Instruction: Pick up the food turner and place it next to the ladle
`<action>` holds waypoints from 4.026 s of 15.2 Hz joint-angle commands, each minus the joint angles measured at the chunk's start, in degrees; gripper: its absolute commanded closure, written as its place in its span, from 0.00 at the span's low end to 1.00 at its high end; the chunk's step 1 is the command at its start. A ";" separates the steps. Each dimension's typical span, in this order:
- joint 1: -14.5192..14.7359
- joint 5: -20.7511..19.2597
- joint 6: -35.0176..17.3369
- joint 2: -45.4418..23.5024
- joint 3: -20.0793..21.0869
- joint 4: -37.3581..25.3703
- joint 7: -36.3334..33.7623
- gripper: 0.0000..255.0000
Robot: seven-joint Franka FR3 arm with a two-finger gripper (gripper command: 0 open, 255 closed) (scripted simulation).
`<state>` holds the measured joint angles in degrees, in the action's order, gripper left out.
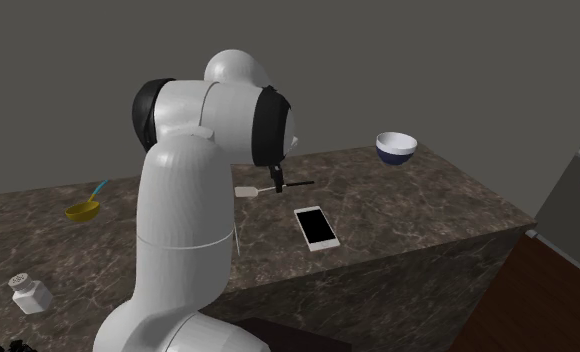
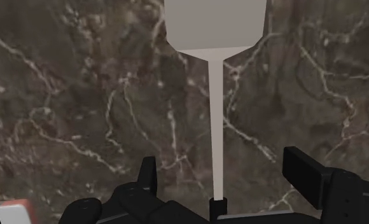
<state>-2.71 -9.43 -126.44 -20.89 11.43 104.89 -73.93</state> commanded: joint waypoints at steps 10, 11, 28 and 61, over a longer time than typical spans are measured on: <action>0.02 -0.03 -0.12 -0.09 -0.01 0.01 -0.04 1.00; 0.02 -0.03 -0.12 -0.09 -0.01 0.01 -0.04 1.00; -0.25 1.40 7.70 3.78 0.53 -4.08 1.24 1.00; 11.98 6.48 12.54 23.63 12.32 11.75 -20.71 1.00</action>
<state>8.64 -3.20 -113.89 2.20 23.10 116.05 -93.38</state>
